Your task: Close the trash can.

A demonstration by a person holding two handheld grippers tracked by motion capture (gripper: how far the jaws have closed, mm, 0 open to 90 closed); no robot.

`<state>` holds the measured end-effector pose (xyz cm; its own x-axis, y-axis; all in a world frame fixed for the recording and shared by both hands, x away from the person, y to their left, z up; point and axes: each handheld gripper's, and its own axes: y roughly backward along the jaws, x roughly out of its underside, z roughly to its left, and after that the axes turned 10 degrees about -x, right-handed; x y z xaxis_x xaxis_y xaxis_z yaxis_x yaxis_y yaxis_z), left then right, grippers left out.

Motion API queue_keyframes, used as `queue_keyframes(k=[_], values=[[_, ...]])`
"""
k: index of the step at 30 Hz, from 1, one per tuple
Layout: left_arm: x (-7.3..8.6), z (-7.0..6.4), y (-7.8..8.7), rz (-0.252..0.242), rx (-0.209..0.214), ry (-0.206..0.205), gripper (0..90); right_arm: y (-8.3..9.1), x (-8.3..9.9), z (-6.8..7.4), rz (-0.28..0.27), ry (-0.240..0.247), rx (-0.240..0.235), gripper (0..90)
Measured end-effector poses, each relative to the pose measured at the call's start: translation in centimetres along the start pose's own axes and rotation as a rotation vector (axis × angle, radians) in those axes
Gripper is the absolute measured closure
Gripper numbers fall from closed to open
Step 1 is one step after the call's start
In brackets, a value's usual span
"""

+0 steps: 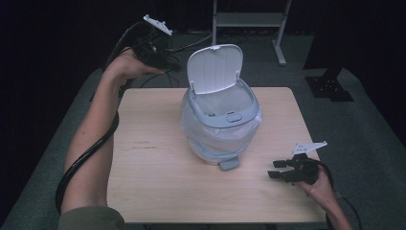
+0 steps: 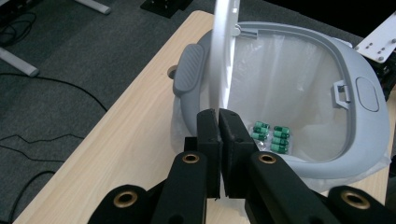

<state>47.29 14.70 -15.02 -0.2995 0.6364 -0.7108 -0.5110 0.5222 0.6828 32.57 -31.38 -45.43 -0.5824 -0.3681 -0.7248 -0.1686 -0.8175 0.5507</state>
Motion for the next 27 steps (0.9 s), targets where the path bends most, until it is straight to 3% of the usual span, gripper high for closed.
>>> queue_keyframes(k=[16,27], values=[[-0.7,1.2,-2.1,-0.022,0.017,0.034,87.5,0.0,0.0,-0.2,-0.006,0.001,0.005,38.0],[-1.9,0.7,-2.4,-0.032,0.028,0.012,87.6,0.2,0.1,-0.1,-0.009,0.003,0.007,38.0]])
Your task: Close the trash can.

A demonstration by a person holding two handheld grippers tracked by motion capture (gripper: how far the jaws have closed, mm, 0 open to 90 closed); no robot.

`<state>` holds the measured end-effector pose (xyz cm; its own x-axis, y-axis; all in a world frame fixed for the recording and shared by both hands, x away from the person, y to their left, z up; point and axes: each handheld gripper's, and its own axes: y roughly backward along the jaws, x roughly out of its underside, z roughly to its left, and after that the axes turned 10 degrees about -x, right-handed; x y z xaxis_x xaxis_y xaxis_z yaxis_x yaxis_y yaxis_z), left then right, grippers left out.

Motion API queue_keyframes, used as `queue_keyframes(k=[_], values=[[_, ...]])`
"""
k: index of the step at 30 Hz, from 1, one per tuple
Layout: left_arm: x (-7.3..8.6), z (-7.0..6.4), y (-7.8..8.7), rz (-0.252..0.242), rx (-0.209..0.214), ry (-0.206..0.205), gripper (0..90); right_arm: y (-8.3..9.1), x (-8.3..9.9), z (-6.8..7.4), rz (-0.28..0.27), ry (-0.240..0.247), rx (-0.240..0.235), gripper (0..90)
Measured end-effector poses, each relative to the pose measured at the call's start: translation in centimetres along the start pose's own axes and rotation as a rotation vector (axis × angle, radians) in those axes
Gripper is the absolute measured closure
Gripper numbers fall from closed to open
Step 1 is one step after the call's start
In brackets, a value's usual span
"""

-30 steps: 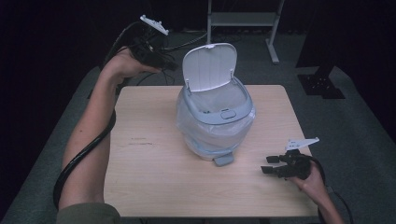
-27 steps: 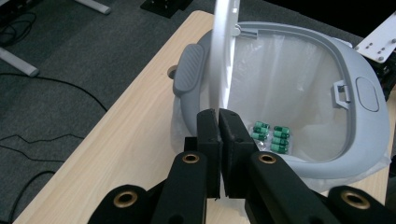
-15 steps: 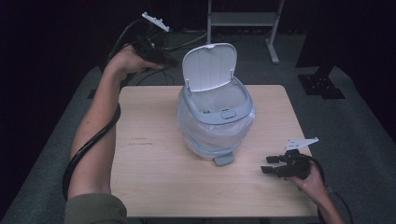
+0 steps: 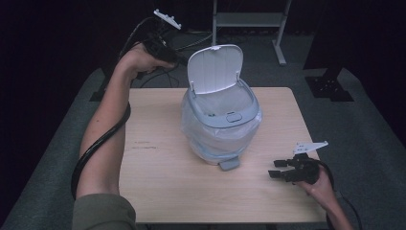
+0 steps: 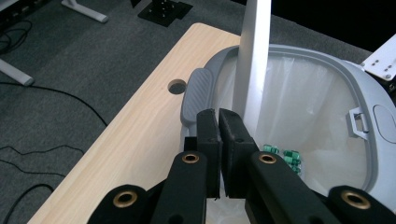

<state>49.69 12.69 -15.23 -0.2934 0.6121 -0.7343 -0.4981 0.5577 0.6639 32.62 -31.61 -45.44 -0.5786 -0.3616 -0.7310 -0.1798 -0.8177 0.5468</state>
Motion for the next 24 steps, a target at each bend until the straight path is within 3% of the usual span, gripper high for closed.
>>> queue_keyframes(k=[5,24], values=[[0.1,-0.5,0.1,-0.010,0.022,-0.003,87.7,-0.1,0.0,0.0,0.001,-0.002,-0.002,38.0],[0.1,-4.0,-0.4,0.056,0.117,-0.132,86.5,-0.6,-0.2,0.1,0.020,0.008,-0.008,38.0]])
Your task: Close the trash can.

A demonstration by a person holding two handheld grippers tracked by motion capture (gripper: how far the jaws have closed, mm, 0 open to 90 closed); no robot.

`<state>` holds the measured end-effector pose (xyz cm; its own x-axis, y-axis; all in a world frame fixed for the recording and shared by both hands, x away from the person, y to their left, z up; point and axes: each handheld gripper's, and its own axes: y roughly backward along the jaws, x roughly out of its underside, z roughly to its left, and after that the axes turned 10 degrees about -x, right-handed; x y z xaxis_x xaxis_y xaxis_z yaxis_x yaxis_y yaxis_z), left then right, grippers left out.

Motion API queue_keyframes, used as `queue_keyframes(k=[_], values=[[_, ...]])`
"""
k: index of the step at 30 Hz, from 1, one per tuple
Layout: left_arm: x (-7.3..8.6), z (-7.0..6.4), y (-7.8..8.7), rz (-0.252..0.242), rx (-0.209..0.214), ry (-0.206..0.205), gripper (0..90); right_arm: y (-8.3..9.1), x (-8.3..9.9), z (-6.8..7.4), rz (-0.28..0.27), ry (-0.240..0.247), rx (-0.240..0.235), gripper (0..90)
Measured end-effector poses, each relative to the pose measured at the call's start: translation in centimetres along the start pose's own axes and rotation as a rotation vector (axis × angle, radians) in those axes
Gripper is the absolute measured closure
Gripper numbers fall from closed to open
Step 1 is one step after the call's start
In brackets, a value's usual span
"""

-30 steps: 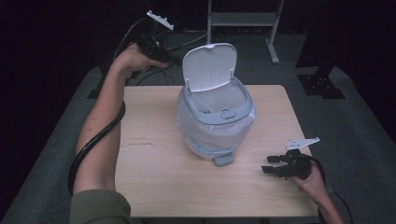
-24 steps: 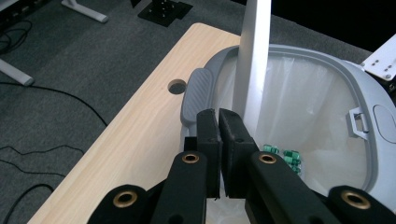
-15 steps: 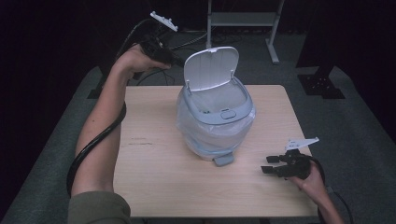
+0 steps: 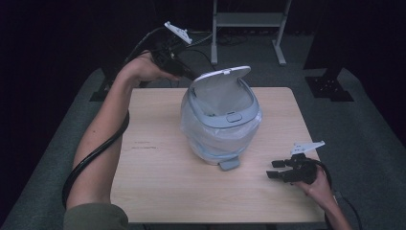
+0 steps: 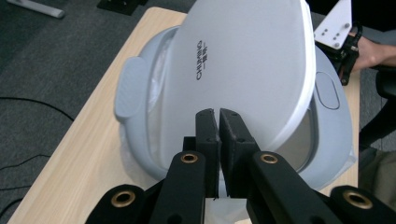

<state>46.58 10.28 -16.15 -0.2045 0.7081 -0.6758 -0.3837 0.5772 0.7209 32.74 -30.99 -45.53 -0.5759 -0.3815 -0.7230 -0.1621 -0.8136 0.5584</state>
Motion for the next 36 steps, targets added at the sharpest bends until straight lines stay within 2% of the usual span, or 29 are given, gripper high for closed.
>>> queue_keyframes(k=[6,14,24,27,36], values=[[-0.3,-1.2,-0.7,0.023,0.012,-0.036,85.7,-0.1,0.0,0.0,0.004,0.001,-0.001,38.1],[-0.3,-2.6,-1.4,0.031,0.033,-0.058,84.5,-0.5,-0.1,0.1,0.013,0.007,-0.008,38.1],[-1.2,-4.4,-2.2,0.043,0.041,-0.117,82.2,-0.8,-0.3,0.1,0.017,0.015,-0.014,38.1],[-1.4,-4.6,-2.7,0.050,0.042,-0.118,81.6,-0.8,-0.3,0.1,0.020,0.014,-0.016,38.1],[-1.6,-5.5,-4.4,0.063,0.081,-0.130,78.5,-0.8,-0.3,0.1,0.022,0.017,-0.015,38.2]])
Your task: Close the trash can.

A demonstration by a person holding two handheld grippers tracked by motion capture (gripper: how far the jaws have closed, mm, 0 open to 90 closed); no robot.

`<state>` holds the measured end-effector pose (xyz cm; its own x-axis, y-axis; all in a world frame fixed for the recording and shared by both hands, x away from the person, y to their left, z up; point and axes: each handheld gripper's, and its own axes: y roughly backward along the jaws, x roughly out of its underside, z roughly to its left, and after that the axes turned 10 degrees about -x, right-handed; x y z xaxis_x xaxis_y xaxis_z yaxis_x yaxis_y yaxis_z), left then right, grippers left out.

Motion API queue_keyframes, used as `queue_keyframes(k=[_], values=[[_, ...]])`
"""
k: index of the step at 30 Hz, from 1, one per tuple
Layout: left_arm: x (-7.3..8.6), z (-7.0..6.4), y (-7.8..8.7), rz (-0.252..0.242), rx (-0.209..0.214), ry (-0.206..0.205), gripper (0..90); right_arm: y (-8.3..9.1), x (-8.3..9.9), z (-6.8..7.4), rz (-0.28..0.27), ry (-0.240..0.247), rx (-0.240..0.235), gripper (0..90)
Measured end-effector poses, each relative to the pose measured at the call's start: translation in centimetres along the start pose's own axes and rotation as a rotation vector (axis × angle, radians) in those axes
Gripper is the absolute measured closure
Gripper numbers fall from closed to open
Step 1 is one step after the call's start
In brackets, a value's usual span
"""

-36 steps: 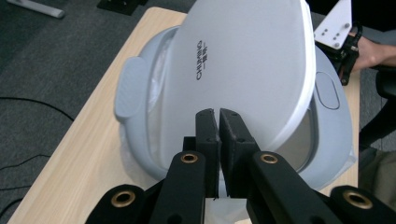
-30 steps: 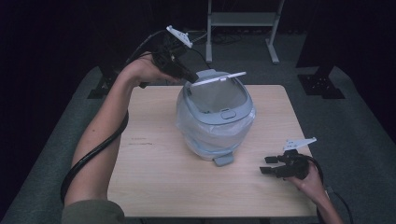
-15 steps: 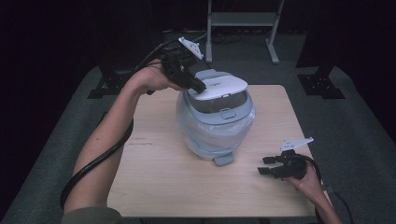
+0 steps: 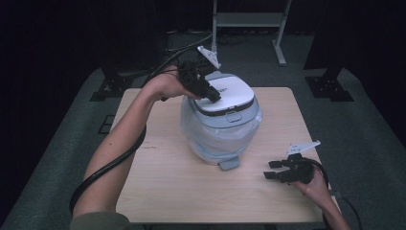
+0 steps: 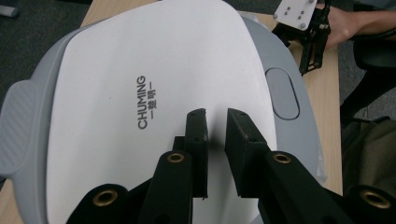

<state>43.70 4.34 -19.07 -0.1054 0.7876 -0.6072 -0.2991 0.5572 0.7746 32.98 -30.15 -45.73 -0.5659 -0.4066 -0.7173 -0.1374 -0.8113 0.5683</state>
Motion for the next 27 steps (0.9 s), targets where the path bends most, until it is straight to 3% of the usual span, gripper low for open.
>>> queue_keyframes(k=[10,13,22,27], values=[[-0.5,-0.5,-1.8,0.018,0.019,-0.007,77.4,0.3,0.2,0.0,-0.009,-0.002,0.009,38.2],[-0.6,-0.5,-2.0,0.002,0.022,-0.003,77.4,0.4,0.2,0.0,-0.011,-0.003,0.011,38.2],[-0.7,-1.0,-2.3,-0.022,-0.011,0.011,76.3,0.4,0.1,0.0,-0.011,0.001,0.012,38.2],[-0.6,-1.2,-2.7,-0.058,-0.037,0.049,73.1,0.3,0.1,0.0,-0.007,0.002,0.013,38.2]])
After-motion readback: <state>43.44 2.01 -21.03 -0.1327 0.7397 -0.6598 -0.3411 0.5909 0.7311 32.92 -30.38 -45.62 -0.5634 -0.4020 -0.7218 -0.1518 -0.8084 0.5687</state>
